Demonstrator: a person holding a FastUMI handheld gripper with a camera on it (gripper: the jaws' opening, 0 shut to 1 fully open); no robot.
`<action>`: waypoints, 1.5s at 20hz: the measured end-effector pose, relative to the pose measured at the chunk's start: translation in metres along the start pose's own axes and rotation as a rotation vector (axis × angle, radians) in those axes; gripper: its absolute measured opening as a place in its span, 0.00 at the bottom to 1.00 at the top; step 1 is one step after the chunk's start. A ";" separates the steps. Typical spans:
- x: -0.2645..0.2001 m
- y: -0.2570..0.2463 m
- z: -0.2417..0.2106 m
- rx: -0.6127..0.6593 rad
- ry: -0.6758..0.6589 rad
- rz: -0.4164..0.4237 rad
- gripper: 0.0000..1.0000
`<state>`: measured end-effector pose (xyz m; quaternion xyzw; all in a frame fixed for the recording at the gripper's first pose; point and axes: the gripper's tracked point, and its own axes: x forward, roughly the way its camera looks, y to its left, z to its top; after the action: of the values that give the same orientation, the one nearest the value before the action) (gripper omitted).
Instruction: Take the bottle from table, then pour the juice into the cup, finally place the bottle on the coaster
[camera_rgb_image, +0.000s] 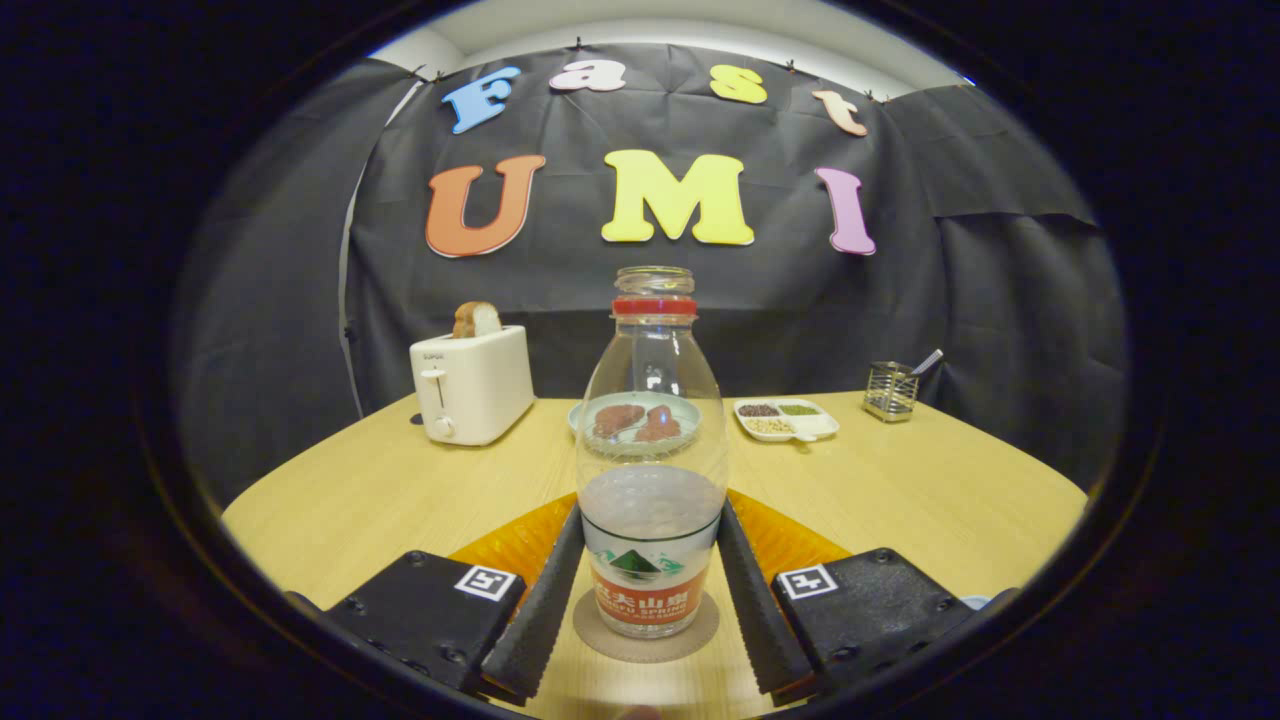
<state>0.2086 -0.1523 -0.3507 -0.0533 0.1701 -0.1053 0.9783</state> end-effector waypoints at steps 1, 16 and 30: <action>0.000 0.001 -0.002 -0.015 0.005 0.000 0.81; -0.062 0.003 0.042 -0.071 -0.043 0.005 1.00; -0.250 -0.046 0.205 -0.012 -0.243 -0.022 1.00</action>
<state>0.0409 -0.1271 -0.0718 -0.0732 0.0502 -0.1080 0.9902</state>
